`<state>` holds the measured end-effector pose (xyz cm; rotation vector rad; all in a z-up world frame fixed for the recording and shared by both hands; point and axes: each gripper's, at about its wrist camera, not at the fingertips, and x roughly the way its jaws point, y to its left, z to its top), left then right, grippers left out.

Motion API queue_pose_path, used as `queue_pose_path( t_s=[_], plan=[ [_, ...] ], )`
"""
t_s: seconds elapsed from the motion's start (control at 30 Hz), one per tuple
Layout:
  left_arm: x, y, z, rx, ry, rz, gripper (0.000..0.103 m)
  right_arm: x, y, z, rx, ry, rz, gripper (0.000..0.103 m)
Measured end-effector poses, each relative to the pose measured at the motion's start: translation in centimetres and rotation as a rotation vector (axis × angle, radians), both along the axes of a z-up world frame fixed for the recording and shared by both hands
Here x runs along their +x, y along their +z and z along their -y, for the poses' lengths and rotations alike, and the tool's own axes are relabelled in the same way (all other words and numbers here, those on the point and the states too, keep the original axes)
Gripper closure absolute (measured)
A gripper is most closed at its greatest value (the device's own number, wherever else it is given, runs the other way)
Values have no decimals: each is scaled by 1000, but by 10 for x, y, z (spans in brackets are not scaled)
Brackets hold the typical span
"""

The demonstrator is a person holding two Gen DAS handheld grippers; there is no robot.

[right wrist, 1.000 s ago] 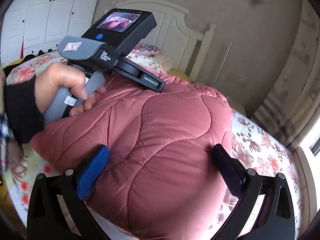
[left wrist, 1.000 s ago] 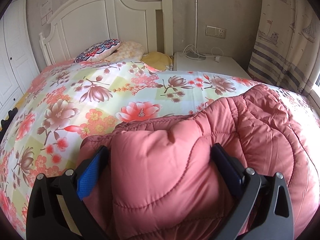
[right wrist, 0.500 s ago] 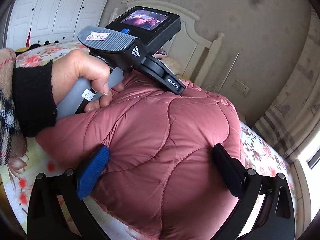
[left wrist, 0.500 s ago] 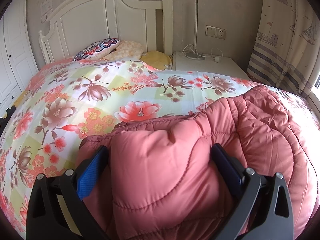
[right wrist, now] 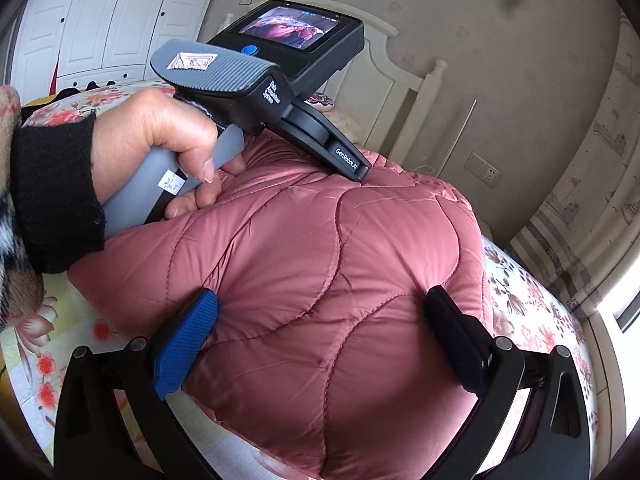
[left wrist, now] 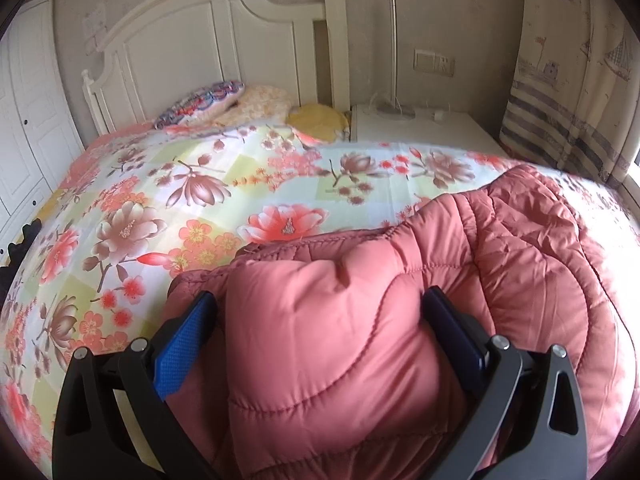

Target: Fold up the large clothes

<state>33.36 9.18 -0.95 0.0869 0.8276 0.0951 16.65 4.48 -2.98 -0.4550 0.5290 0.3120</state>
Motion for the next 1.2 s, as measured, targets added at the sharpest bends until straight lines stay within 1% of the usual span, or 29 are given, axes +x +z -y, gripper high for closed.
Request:
queue_pose_path(
  t_s=[0.03,0.07,0.13,0.17,0.2,0.23,0.3,0.33,0.37,0.4,0.43,0.47,0.53,0.6,0.67,0.73,0.77,0.8,0.87,0.9,0.93,0.97,1.0,1.03,1.1,1.17,1.2],
  plan=[
    [-1,8,-1,11,-1,-32,2,1,4,1,2,8,-19,4],
    [-5,15,-3,10,-1,-34,2,2,10,5,21,22,-41,4],
    [-28,39,-20,-58,-30,20,2,2,28,22,114,56,-75,4],
    [-35,44,-29,-102,-45,20,2,3,39,38,190,54,-81,4],
    [-45,48,-47,-191,-62,4,2,6,48,57,272,41,-95,4],
    [-54,49,-67,-282,-55,-9,2,10,54,74,348,30,-121,4],
    [-69,41,-104,-441,-19,-44,2,25,59,115,541,8,-215,4],
    [-75,35,-116,-508,-25,-62,2,32,57,135,636,-9,-261,4],
    [-81,27,-128,-594,-52,-82,2,39,53,152,720,-28,-300,4],
    [-85,21,-133,-655,-75,-97,2,48,45,170,820,-52,-350,4],
    [-88,14,-137,-716,-99,-113,2,56,36,181,886,-72,-400,4],
    [-91,6,-139,-790,-128,-134,2,65,23,190,949,-88,-479,4],
    [-90,-5,-134,-862,-163,-170,2,78,1,195,1012,-97,-615,4],
    [-84,-16,-125,-876,-172,-205,2,84,-14,192,1037,-93,-658,4],
    [-75,-32,-112,-885,-177,-249,2,87,-21,185,1046,-78,-698,4],
    [-68,-49,-100,-878,-181,-286,2,89,-28,175,1060,-43,-740,4],
    [-69,-50,-98,-881,-195,-243,2,89,-28,172,1049,-33,-735,4],
    [-70,-49,-95,-865,-211,-212,2,89,-28,170,1041,-32,-733,4],
    [-70,-47,-95,-869,-207,-209,2,89,-27,166,1031,-32,-724,4],
    [-71,-45,-94,-867,-202,-209,5,88,-27,163,1027,-28,-713,4],
    [-72,-45,-92,-868,-202,-208,14,87,-26,162,1027,-18,-694,5],
    [-75,-44,-90,-878,-214,-199,31,84,-25,159,1028,-4,-671,8],
    [-81,-41,-88,-870,-224,-174,43,78,-19,157,1022,5,-635,17],
    [-84,-36,-84,-856,-234,-156,47,71,-15,154,1002,7,-587,22],
    [-85,-26,-76,-852,-240,-134,57,63,-6,151,968,8,-521,27],
    [-80,-11,-56,-869,-272,-96,59,58,3,156,958,-7,-465,30],
    [-77,-6,-45,-867,-289,-85,60,54,14,164,941,-22,-415,31]
  ],
)
